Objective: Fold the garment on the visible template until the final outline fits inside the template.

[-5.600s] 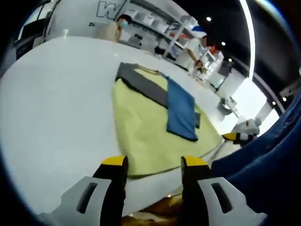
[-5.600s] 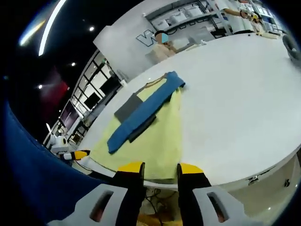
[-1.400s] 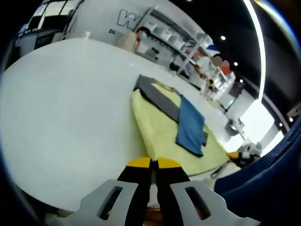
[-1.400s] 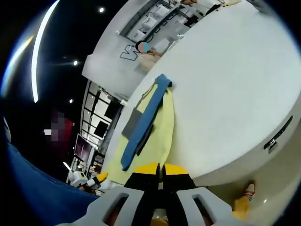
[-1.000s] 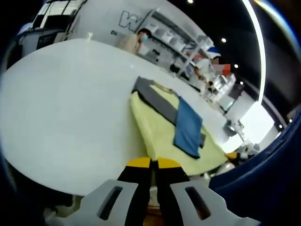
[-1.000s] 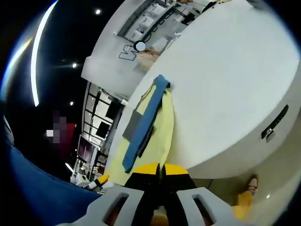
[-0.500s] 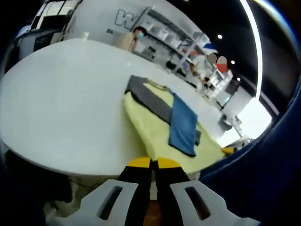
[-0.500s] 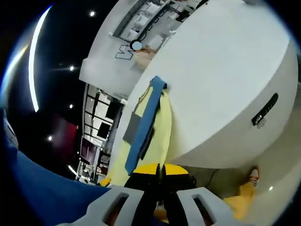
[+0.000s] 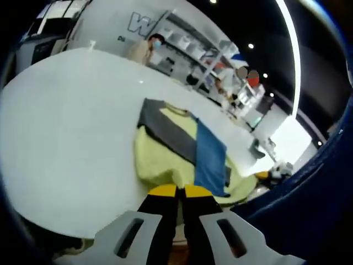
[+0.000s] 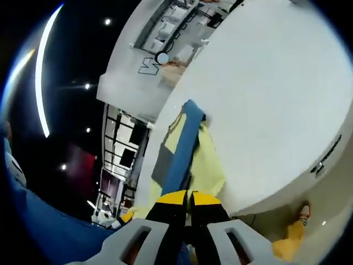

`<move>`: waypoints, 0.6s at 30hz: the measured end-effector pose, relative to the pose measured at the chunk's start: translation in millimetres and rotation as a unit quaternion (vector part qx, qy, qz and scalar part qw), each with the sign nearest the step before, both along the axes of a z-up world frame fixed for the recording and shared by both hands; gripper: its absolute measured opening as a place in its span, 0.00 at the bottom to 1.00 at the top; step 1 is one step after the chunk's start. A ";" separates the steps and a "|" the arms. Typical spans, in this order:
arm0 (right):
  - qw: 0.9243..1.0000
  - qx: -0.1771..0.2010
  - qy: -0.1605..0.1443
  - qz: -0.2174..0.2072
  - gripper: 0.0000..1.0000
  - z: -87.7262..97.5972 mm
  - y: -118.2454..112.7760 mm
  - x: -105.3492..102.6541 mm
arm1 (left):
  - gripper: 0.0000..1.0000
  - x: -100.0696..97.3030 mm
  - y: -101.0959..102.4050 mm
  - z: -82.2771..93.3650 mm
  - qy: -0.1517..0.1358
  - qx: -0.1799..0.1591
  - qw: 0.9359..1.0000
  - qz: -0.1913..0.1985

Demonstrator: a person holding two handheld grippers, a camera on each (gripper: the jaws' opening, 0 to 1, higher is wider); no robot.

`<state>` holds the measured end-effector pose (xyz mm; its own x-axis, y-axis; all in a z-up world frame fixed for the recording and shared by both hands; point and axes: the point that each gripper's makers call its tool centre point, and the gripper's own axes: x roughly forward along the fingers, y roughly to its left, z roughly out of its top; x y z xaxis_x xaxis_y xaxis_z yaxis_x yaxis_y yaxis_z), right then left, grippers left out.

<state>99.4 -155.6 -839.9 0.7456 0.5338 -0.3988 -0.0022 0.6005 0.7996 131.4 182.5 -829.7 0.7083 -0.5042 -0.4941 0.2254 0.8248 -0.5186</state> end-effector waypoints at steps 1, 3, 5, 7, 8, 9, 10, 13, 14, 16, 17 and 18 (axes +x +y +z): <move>1.000 0.002 0.001 0.001 0.00 0.5 0.2 -1.2 | 0.00 -2.1 1.0 0.0 0.001 0.000 1.000 0.000; 1.000 0.010 0.004 0.001 0.00 1.0 -3.8 -7.2 | 0.00 -11.0 -0.5 4.7 0.000 -0.001 1.000 0.000; 1.000 0.015 0.009 0.002 0.00 3.0 -1.8 -14.0 | 0.00 -17.3 -1.5 5.6 -0.008 0.013 1.000 -0.011; 1.000 0.016 0.011 0.003 0.00 3.5 -1.5 -16.6 | 0.00 -21.0 -1.2 5.2 -0.006 0.010 1.000 -0.009; 1.000 0.017 0.012 0.003 0.00 3.7 -1.4 -17.9 | 0.00 -22.8 -1.1 5.5 -0.005 0.005 1.000 -0.008; 1.000 0.019 0.013 0.004 0.00 5.2 -1.4 -20.3 | 0.00 -25.6 1.4 4.0 -0.003 0.004 1.000 -0.006; 1.000 0.021 0.014 0.004 0.00 6.0 -1.8 -21.4 | 0.00 -26.5 1.3 3.9 -0.002 0.005 1.000 -0.007; 1.000 0.022 0.016 0.004 0.00 9.0 -2.4 -25.5 | 0.00 -36.6 -1.6 4.2 0.000 0.008 1.000 -0.017; 0.999 0.028 0.023 0.002 0.00 11.5 -3.9 -30.8 | 0.00 -45.2 -5.5 7.5 0.002 0.004 1.000 -0.022; 0.999 0.033 0.030 -0.001 0.00 12.1 -5.0 -33.5 | 0.00 -48.4 -6.8 9.0 0.005 0.004 1.000 -0.024; 0.999 0.035 0.030 -0.002 0.00 13.3 -6.7 -34.5 | 0.00 -49.9 -6.4 9.2 0.007 0.002 1.000 -0.026; 0.999 0.037 0.030 -0.002 0.00 14.6 -8.3 -35.4 | 0.00 -51.4 -6.0 9.4 0.008 0.000 1.000 -0.027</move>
<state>63.9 -163.9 -825.2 0.7236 0.5602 -0.4032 0.0502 0.5400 0.8402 80.0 176.4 -820.3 0.6714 -0.5420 -0.5054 0.2613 0.8113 -0.5229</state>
